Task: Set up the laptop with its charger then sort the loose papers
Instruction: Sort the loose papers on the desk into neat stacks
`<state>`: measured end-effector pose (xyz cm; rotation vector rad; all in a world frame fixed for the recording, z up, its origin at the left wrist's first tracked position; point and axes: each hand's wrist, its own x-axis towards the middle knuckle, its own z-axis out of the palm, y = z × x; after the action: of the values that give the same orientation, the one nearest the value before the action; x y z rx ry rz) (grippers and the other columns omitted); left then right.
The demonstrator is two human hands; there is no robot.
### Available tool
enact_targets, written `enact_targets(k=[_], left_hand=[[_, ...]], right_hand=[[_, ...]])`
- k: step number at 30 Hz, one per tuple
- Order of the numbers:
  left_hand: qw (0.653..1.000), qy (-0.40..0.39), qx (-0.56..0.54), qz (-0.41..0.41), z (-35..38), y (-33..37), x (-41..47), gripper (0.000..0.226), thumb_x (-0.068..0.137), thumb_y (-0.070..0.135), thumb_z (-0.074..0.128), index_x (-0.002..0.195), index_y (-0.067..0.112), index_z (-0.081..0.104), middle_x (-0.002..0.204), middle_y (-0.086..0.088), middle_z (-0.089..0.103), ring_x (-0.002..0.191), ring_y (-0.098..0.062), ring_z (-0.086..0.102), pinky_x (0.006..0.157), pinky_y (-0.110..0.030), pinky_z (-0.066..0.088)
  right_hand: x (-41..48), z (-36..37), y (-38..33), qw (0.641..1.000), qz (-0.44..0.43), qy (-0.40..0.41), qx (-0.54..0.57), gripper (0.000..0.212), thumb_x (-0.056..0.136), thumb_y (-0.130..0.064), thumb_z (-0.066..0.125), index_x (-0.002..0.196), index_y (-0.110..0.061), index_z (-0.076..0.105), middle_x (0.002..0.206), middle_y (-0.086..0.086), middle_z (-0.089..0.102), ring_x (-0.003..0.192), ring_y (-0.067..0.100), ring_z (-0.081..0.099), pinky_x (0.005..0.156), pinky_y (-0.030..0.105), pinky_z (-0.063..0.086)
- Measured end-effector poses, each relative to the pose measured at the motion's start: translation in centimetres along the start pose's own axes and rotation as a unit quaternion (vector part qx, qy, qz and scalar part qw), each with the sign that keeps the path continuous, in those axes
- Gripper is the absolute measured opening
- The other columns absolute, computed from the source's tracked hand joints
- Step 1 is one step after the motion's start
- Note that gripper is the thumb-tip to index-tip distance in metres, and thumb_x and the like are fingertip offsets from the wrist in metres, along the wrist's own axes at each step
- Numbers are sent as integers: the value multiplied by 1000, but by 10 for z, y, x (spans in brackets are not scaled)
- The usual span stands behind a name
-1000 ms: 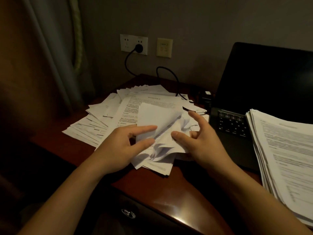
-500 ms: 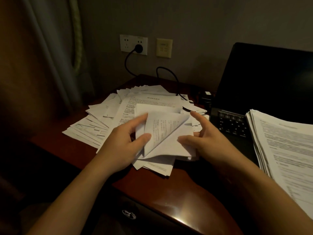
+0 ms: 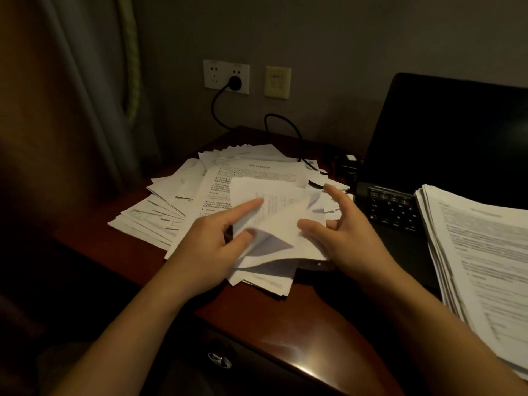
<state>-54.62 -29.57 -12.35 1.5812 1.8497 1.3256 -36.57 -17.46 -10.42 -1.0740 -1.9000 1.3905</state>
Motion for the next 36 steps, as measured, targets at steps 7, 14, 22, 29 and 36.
enact_targets(k=[7,14,22,29,36], left_hand=[[1000,-1,23,17,-1,4,-1,55,103,16,51,127,66,44,106,50,43,92,31,42,71,1,41],[999,-2,30,18,1,-2,0,48,85,46,68,130,51,53,110,42,49,100,32,41,76,-3,45],[1000,10,-7,-2,3,9,1,56,102,28,53,120,74,28,103,61,35,92,31,45,63,-3,47],[999,-6,14,46,0,6,0,59,103,19,50,125,73,42,103,63,35,96,29,43,80,-3,46],[999,32,-31,10,1,2,-1,99,86,23,76,145,69,10,97,28,68,86,-2,69,66,-22,56]], right_hand=[[-2,-7,-4,999,-7,-13,41,87,89,-14,72,155,-41,23,64,-5,73,57,10,71,44,21,51],[3,10,2,996,-54,48,43,73,88,-22,75,148,-36,36,74,-11,55,49,1,58,40,9,39],[2,-6,4,1000,-17,1,-7,78,96,-13,65,154,-42,23,66,0,68,55,9,62,51,22,52],[-1,1,0,997,-49,9,66,80,96,-10,64,155,-43,22,72,7,71,72,21,71,68,40,64],[-1,5,0,990,-86,-65,88,80,103,-2,48,155,-49,9,110,-11,75,106,19,71,98,45,55]])
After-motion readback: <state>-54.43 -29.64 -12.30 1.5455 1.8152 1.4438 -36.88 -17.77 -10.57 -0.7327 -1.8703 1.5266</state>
